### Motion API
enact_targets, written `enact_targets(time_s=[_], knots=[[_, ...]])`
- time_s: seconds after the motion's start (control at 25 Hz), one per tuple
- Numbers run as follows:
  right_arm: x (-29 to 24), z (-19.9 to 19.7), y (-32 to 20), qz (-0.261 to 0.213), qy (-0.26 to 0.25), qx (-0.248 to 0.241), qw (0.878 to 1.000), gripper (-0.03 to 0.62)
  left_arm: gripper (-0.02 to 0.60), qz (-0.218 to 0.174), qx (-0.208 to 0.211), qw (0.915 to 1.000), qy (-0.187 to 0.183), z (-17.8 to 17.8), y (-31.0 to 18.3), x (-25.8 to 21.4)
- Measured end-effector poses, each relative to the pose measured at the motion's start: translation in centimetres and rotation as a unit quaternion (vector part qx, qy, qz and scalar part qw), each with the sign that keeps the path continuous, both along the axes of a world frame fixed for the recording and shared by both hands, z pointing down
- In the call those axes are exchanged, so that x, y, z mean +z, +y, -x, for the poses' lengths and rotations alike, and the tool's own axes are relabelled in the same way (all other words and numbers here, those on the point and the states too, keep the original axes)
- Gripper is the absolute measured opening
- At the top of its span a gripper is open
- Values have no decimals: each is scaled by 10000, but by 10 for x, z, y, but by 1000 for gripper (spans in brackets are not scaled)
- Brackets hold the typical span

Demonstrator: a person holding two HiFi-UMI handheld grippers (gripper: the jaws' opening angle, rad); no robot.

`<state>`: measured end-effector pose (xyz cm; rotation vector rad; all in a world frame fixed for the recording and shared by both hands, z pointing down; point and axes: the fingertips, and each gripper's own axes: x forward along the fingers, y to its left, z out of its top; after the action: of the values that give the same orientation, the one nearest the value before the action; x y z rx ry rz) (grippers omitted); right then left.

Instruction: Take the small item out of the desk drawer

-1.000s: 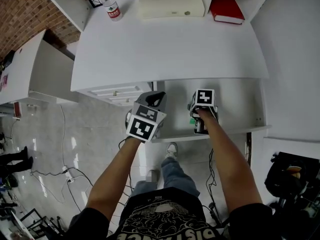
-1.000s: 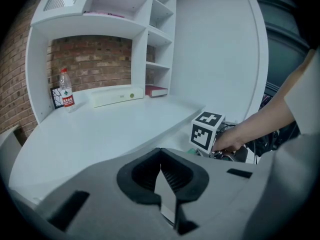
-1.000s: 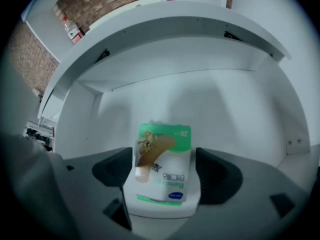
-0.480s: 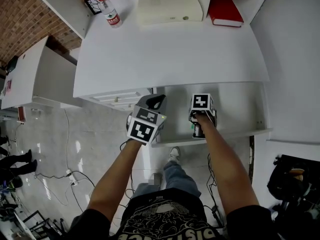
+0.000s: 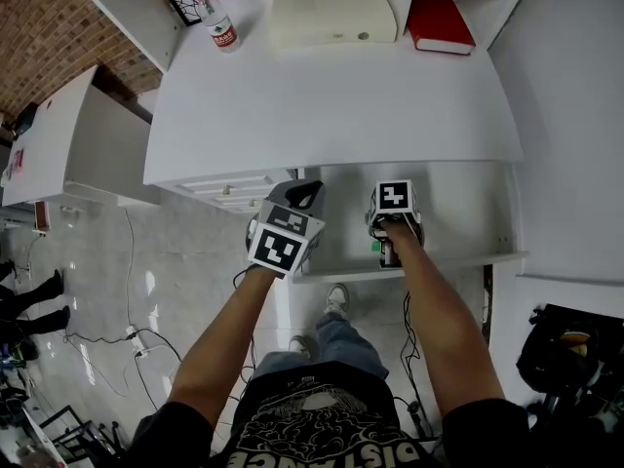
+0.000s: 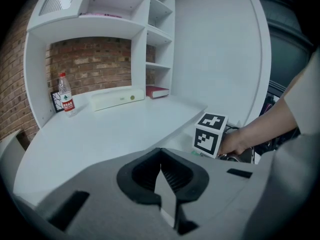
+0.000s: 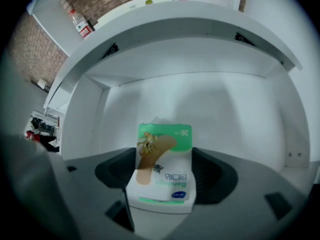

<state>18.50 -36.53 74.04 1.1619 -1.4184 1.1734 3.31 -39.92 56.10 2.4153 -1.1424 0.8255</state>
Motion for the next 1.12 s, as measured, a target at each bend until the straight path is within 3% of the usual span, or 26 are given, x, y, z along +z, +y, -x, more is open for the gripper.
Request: enact_targets(time_s=[0.56,1.12], knots=[[-55,20,-11,-788,-890,237,9926,348,3,-265,-26,9996,62,-6,5,-29],[-120,20,-9,-1646,-927,-395,9812,347,2,-592,-317,9977,103,3,7,-67]])
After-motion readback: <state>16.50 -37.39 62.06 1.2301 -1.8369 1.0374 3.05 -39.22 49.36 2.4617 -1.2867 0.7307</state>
